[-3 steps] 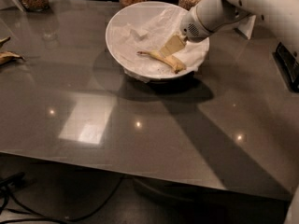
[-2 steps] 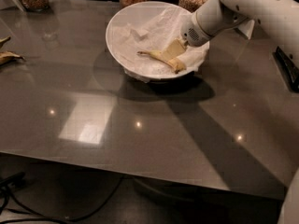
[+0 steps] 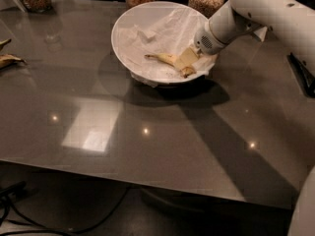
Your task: Pick banana from white bowl
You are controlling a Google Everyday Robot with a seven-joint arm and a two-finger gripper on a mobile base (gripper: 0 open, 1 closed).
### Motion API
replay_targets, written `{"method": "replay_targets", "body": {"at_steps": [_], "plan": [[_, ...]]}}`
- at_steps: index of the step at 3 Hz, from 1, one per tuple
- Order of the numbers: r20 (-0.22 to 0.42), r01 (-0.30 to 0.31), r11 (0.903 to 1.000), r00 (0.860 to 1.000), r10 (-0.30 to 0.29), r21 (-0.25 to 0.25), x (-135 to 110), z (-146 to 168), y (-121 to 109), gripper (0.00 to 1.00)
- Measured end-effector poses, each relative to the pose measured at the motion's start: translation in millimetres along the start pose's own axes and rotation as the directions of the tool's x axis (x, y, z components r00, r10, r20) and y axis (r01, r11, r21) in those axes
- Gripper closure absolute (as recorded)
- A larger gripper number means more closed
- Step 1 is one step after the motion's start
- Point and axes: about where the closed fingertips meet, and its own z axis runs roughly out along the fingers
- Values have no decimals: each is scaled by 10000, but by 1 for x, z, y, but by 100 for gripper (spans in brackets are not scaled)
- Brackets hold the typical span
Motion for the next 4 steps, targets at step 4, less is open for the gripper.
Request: {"method": "replay_targets", "body": {"at_steps": [4], "plan": [[-393,-47,9994,9992,33,-345,1,10,7,56]]}}
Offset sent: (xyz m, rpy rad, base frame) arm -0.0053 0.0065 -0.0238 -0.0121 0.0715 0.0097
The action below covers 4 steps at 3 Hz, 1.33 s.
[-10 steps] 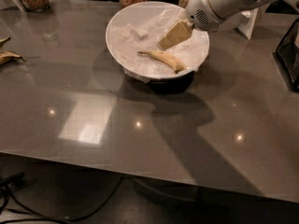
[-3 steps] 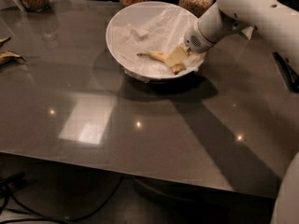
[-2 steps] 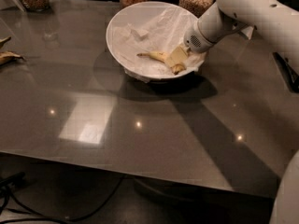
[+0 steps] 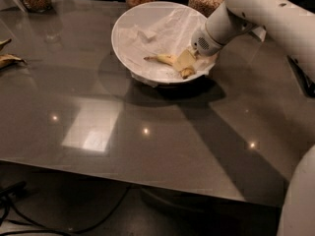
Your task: Pick banana from white bowl
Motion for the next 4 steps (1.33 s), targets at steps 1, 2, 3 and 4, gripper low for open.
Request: {"method": "replay_targets", "body": {"at_steps": [1,2,3,4], "plan": [[-142,108,9998,9998,-110,-156,-3,3,4,62],[-148,112,9998,9998,-114,-159,-4,2,4,81],[-348,249,9993,9991,-258,-271,-5,5,7,100],[-347,258,9993,9990,-268,-270,-5,4,9,100]]}}
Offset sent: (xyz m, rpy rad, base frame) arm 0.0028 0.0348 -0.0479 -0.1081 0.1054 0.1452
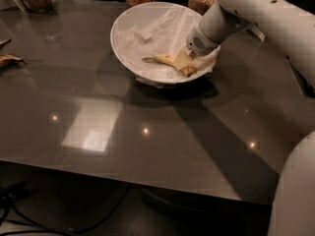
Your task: Pick banana from white bowl
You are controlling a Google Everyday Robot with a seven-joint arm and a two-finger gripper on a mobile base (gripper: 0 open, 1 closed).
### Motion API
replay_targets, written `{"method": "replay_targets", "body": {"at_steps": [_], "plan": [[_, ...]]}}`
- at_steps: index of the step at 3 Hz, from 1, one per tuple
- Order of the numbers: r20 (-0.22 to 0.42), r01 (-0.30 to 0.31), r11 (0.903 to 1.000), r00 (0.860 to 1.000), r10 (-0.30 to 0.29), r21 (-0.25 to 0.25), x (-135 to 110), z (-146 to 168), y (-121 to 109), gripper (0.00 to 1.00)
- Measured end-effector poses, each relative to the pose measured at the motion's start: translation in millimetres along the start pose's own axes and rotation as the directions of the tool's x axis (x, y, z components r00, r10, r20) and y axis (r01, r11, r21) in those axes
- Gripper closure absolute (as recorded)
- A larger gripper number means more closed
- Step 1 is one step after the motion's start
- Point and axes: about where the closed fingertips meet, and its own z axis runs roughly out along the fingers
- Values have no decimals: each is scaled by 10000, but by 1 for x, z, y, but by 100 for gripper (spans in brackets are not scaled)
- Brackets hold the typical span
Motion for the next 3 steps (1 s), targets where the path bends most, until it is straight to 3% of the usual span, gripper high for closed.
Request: {"method": "replay_targets", "body": {"at_steps": [1,3], "plan": [[56,315,9995,9995,-315,6,-13,-8,9,100],[1025,608,9969,9926,-657,506,-38,-69,31,100]]}}
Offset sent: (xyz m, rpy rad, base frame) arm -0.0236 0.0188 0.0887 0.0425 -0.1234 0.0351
